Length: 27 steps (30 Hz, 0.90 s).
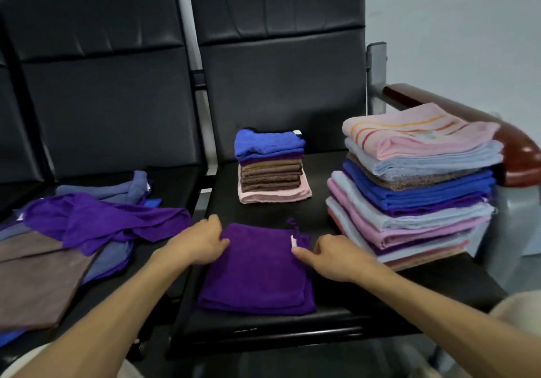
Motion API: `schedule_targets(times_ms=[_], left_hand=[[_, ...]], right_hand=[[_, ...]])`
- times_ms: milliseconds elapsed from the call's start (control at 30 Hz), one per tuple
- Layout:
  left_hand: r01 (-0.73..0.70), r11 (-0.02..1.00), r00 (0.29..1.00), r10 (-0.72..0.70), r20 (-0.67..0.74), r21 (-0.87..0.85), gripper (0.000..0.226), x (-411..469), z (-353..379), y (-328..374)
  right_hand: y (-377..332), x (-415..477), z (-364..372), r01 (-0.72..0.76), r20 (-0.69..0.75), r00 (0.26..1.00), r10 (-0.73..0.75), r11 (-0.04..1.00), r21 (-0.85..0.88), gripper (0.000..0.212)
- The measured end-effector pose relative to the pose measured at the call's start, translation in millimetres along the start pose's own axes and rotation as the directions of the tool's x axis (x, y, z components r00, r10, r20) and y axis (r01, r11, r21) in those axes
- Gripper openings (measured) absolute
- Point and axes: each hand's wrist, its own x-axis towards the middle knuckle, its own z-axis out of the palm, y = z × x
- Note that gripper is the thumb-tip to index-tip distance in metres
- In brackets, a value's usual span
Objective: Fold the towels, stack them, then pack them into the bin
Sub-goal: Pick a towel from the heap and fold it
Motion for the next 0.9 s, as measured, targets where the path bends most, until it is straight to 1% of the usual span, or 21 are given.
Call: schedule_targets(times_ms=[67, 100, 167, 200, 267, 333, 367, 400, 433, 500, 600, 700, 800, 900], left_hand=[[0.085, 0.996, 0.986, -0.09, 0.138, 0.039, 0.041, -6.3, 4.1, -3.0], [0.096, 0.995, 0.98, -0.098, 0.174, 0.022, 0.04, -6.2, 7.5, -2.0], [0.079, 0.996, 0.983, -0.072, 0.166, -0.036, 0.033, -4.2, 11.6, -1.6], [0.067, 0.994, 0.989, -0.055, 0.139, -0.085, 0.03, -3.6, 11.9, -2.0], [0.045, 0.975, 0.997, -0.029, 0.075, -0.216, 0.028, -2.9, 9.5, -1.6], [0.002, 0.937, 1.0, -0.012, -0.027, -0.35, 0.028, -3.3, 4.9, -0.4], [-0.038, 0.906, 0.995, -0.003, -0.097, -0.422, 0.027, -2.0, 2.5, -0.2], [-0.092, 0.865, 0.984, 0.004, -0.176, -0.494, 0.025, -1.1, 0.4, 0.5], [-0.153, 0.816, 0.966, 0.004, -0.259, -0.557, 0.023, 0.8, -3.1, 1.7], [-0.262, 0.733, 0.912, -0.024, -0.41, -0.628, 0.022, 5.6, -10.9, 4.2], [-0.364, 0.666, 0.834, -0.078, -0.546, -0.651, 0.021, 12.6, -32.0, 10.9], [-0.436, 0.631, 0.782, -0.086, -0.617, -0.641, 0.019, 34.5, -60.8, 17.6], [-0.453, 0.606, 0.758, -0.123, -0.64, -0.653, 0.021, 65.2, -91.5, 25.4], [-0.432, 0.656, 0.718, -0.166, -0.676, -0.619, 0.024, 99.7, -116.3, 32.0]], right_hand=[[-6.7, 1.4, 7.2, 0.007, 0.005, 1.0, -0.007, 1.0, -0.002, 0.053], [-8.8, 2.6, 8.4, 0.025, 0.015, 1.0, -0.024, 0.999, -0.02, 0.05], [-13.9, 5.9, 9.8, 0.036, 0.034, 0.999, -0.035, 0.999, -0.025, 0.043], [-15.8, 8.1, 9.9, 0.038, 0.038, 0.999, -0.039, 0.999, 0.03, 0.036], [-17.7, 12.7, 10.7, 0.039, 0.018, 0.999, -0.043, 0.977, 0.209, 0.034], [-20.4, 15.6, 8.1, 0.052, -0.055, 0.998, -0.032, 0.91, 0.412, 0.033], [-21.9, 16.5, 4.8, 0.077, -0.113, 0.993, -0.025, 0.871, 0.485, 0.033], [-23.6, 15.6, -0.5, 0.114, -0.183, 0.983, -0.022, 0.85, 0.514, 0.033], [-26.1, 14.7, -8.9, 0.159, -0.261, 0.965, -0.024, 0.844, 0.512, 0.033], [-32.2, 14.5, -27.1, 0.25, -0.413, 0.91, -0.036, 0.843, 0.477, 0.028], [-43.1, 21.9, -55.7, 0.357, -0.559, 0.824, -0.089, 0.848, 0.391, 0.024], [-59.1, 47.4, -88.7, 0.401, -0.612, 0.784, -0.104, 0.838, 0.37, 0.019], [-71.8, 86.6, -125.1, 0.391, -0.637, 0.769, -0.05, 0.825, 0.408, 0.015], [-74.5, 131.7, -148.0, 0.353, -0.637, 0.771, 0.001, 0.832, 0.428, 0.024]])
